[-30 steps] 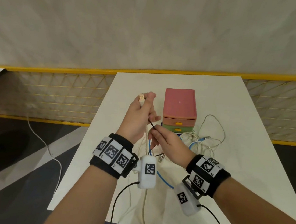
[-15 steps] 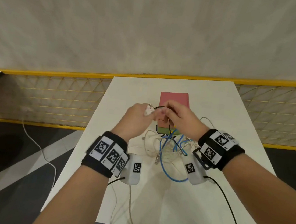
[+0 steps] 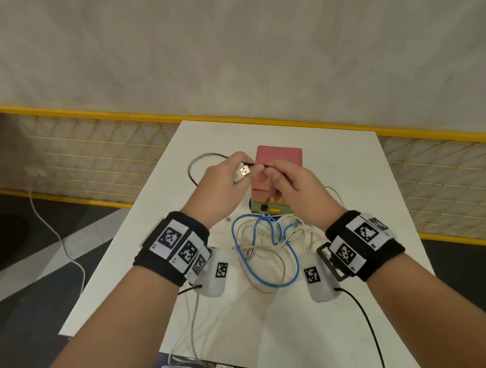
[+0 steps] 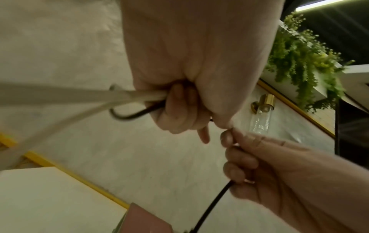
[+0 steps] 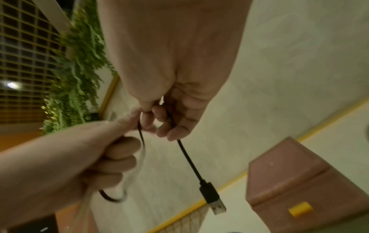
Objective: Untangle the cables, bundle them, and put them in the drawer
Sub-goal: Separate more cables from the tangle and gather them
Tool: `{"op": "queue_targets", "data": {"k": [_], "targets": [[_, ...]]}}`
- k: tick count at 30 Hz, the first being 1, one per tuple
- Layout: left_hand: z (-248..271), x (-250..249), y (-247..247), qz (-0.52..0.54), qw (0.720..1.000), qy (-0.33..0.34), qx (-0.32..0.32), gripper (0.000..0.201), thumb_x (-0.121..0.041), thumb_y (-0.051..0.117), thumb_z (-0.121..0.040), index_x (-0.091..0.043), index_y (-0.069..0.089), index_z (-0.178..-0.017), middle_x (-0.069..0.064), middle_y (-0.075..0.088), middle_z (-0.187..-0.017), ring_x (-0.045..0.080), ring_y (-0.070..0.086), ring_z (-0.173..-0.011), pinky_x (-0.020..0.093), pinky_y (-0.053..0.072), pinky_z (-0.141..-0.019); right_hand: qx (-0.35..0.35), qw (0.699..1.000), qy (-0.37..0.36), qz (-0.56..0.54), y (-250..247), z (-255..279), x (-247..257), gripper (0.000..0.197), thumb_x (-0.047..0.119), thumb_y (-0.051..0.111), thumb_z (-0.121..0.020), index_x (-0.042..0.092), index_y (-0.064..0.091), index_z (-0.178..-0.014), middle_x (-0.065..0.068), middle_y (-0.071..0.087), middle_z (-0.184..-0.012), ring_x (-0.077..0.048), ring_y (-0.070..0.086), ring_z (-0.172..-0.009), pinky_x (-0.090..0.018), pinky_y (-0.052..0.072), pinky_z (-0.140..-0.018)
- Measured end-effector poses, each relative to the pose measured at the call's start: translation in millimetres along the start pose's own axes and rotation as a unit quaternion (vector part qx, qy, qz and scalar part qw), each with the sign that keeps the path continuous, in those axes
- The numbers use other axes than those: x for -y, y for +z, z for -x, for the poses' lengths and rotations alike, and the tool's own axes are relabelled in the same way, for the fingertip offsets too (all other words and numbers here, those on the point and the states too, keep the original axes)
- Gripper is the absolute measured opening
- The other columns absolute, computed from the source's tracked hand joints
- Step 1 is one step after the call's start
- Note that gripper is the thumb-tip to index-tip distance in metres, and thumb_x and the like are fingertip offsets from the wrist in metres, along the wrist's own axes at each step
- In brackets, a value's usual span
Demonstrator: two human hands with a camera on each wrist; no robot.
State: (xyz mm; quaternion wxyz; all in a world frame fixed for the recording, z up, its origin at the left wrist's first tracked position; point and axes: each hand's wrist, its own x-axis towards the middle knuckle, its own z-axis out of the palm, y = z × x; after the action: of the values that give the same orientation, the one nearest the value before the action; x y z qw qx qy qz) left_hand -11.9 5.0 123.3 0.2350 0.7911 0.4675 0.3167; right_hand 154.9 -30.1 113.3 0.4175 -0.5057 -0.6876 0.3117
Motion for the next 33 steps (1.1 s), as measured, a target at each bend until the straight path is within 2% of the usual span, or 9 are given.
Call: {"op": "queue_targets", "data": {"k": [6,13,17,20,24,26,28,31,33], "targets": [[10.9,-12.5,-14.9,0.041,0.999,0.011,-0.006,0.03,-0.042,0.058,-0.095,-0.022,0.056,-0.073,-0.01,0.042,-0.053,0.0,0.043,-0.049,0.014,0.031,-0.048,0.072,0.995,0.02,0.072,-5.0,25.2,14.3,0.023,0.02,0.041,-0.101,0.021,0.06,-0.087,-0.003,0.068,-0.083,-0.012,0.065,-0.075,-0.035,0.056,-0.072],[47.6,-18.3,-5.9,0.044,0.998,-0.015,0.031,0.016,-0.033,0.059,-0.096,-0.018,0.065,-0.097,-0.012,0.06,-0.081,-0.008,0.05,-0.066,0.008,0.036,-0.062,0.208,0.966,0.154,-0.017,32.4,87.3,6.7,0.023,0.016,0.03,-0.102,0.006,0.051,-0.099,-0.019,0.07,-0.085,-0.028,0.07,-0.071,-0.038,0.058,-0.069],[76.3,-24.9,-1.8,0.084,0.996,-0.038,0.012,0.018,-0.032,0.057,-0.097,-0.017,0.067,-0.101,-0.013,0.068,-0.088,-0.005,0.054,-0.073,0.014,0.04,-0.069,0.395,0.896,0.2,0.028,57.0,135.2,-6.8,0.028,0.024,0.037,-0.101,0.006,0.058,-0.103,-0.012,0.071,-0.098,-0.027,0.07,-0.082,-0.035,0.056,-0.073],[100.1,-38.5,-2.0,0.127,0.99,-0.055,0.02,0.021,-0.028,0.054,-0.099,-0.011,0.067,-0.1,-0.025,0.059,-0.059,-0.008,0.05,-0.053,0.008,0.034,-0.052,0.519,0.819,0.195,0.151,62.1,155.6,-14.7,0.044,0.044,0.045,-0.095,0.007,0.068,-0.098,-0.002,0.073,-0.093,-0.018,0.069,-0.08,-0.028,0.052,-0.071],[124.8,-55.0,0.6,0.223,0.97,-0.075,0.055,0.022,-0.026,0.05,-0.102,-0.016,0.061,-0.085,-0.015,0.043,-0.041,0.007,0.029,-0.04,0.021,0.026,-0.043,0.357,0.904,0.127,0.198,47.9,147.2,-7.6,0.045,0.054,0.053,-0.088,0.015,0.062,-0.11,0.001,0.07,-0.104,-0.012,0.064,-0.092,-0.026,0.05,-0.085],[131.9,-61.6,5.5,0.284,0.952,-0.092,0.073,0.028,-0.027,0.048,-0.103,-0.015,0.054,-0.079,-0.013,0.031,-0.045,0.011,0.022,-0.042,0.02,0.022,-0.043,0.289,0.951,0.086,0.069,39.6,140.0,14.7,0.048,0.042,0.064,-0.086,0.02,0.048,-0.125,0.014,0.059,-0.117,0.004,0.055,-0.109,-0.009,0.039,-0.094],[135.6,-68.6,10.7,0.342,0.93,-0.11,0.082,0.032,-0.028,0.045,-0.104,-0.014,0.046,-0.074,-0.008,0.024,-0.049,0.011,0.018,-0.044,0.019,0.02,-0.041,0.302,0.952,0.039,-0.016,42.2,136.8,32.9,0.025,0.024,0.061,-0.091,0.022,0.049,-0.113,0.03,0.058,-0.103,0.019,0.053,-0.097,0.0,0.036,-0.088],[133.0,-75.0,8.7,0.384,0.916,-0.105,0.05,0.035,-0.03,0.041,-0.105,-0.019,0.039,-0.072,-0.008,0.022,-0.052,0.008,0.018,-0.044,0.018,0.02,-0.039,0.301,0.95,0.021,-0.076,65.9,143.3,36.3,0.016,0.018,0.041,-0.101,0.008,0.053,-0.1,-0.008,0.068,-0.097,-0.004,0.062,-0.086,-0.025,0.05,-0.09],[126.5,-72.2,-1.0,0.397,0.913,-0.096,0.001,0.036,-0.032,0.038,-0.105,-0.02,0.035,-0.071,-0.011,0.024,-0.051,0.006,0.018,-0.042,0.017,0.019,-0.038,0.306,0.95,0.006,-0.069,82.4,156.7,20.7,0.021,0.019,0.032,-0.102,0.005,0.048,-0.099,-0.012,0.057,-0.086,-0.014,0.056,-0.08,-0.031,0.047,-0.083]]}}
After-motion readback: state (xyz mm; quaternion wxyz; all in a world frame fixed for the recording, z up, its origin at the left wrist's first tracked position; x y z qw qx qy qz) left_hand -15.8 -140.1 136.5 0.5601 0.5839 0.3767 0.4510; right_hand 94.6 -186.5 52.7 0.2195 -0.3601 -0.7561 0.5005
